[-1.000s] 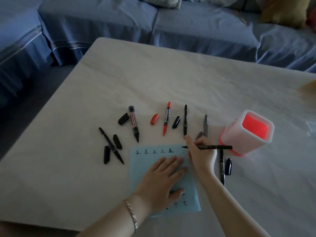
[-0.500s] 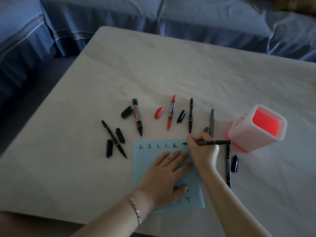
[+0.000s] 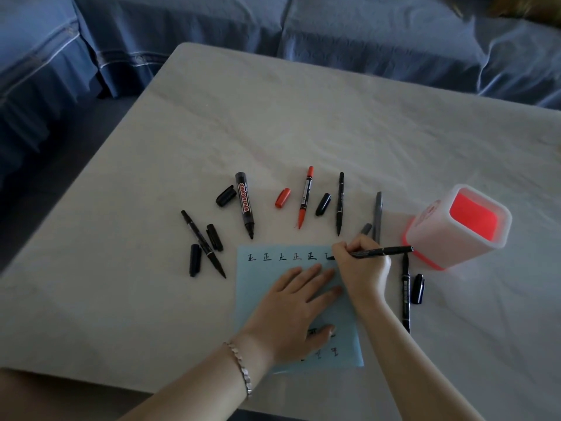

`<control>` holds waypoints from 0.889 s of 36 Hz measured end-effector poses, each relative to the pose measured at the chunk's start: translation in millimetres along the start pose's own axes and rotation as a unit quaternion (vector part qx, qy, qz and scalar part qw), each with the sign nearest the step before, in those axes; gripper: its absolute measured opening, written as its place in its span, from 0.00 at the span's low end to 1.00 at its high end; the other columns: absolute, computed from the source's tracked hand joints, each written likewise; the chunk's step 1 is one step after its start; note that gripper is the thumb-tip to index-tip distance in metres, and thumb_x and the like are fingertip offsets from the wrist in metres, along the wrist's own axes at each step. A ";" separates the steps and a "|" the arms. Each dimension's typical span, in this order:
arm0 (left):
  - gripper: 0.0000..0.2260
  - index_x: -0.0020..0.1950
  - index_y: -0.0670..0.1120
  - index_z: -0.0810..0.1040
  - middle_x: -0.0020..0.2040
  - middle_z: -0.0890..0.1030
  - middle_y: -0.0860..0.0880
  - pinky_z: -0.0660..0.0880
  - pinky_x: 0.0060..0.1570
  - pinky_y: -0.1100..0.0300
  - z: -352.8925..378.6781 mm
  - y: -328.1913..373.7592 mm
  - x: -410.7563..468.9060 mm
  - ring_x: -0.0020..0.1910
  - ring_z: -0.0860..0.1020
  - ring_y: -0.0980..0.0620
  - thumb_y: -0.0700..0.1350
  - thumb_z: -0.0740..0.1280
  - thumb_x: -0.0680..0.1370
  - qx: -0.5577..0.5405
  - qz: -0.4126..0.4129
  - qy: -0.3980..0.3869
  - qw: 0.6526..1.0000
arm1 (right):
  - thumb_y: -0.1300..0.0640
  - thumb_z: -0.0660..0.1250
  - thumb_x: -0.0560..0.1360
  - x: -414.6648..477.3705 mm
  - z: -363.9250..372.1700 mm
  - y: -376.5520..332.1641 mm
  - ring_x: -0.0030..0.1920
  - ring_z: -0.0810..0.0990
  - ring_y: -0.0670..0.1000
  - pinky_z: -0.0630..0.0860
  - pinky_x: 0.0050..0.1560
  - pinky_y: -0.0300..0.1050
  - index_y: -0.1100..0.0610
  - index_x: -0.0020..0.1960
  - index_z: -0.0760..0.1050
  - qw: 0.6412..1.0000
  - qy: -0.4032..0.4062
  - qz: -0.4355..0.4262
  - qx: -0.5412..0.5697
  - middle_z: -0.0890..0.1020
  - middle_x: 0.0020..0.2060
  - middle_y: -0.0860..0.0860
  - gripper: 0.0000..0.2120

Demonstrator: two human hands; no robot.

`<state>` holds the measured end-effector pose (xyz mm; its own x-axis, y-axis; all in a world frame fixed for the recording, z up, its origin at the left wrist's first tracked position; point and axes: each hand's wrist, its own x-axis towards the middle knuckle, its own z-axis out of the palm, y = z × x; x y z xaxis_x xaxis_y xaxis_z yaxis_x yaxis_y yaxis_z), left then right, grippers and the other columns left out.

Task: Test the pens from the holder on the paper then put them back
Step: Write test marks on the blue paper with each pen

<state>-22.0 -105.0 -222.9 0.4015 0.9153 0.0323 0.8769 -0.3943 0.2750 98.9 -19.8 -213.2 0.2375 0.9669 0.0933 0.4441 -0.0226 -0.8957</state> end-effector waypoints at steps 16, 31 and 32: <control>0.25 0.66 0.53 0.73 0.68 0.72 0.51 0.56 0.68 0.55 2.8 -1.5 0.7 0.68 0.69 0.51 0.61 0.56 0.72 0.007 0.007 0.009 1.000 | 0.66 0.68 0.66 -0.1 -0.7 -1.4 0.23 0.67 0.42 0.63 0.25 0.29 0.55 0.24 0.64 1.000 -0.024 -0.011 0.003 0.69 0.18 0.46 0.18; 0.24 0.64 0.53 0.74 0.67 0.73 0.51 0.57 0.67 0.55 5.9 -3.9 0.1 0.67 0.71 0.51 0.61 0.57 0.72 -0.002 0.017 0.023 1.000 | 0.67 0.67 0.66 3.1 -0.7 0.0 0.23 0.67 0.41 0.65 0.27 0.31 0.53 0.24 0.64 0.998 0.041 0.026 0.040 0.68 0.20 0.45 0.18; 0.24 0.64 0.52 0.74 0.67 0.74 0.51 0.58 0.66 0.55 6.0 -4.1 -0.2 0.67 0.71 0.51 0.60 0.57 0.72 -0.004 0.018 0.025 1.000 | 0.66 0.67 0.67 3.9 -1.1 0.1 0.24 0.67 0.42 0.67 0.29 0.34 0.53 0.25 0.65 0.997 0.043 0.032 0.050 0.70 0.22 0.48 0.18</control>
<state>-24.1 -104.1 -229.8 0.4180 0.9039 0.0907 0.8602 -0.4259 0.2804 100.8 -16.3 -212.5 0.3366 0.9392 0.0678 0.3378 -0.0532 -0.9397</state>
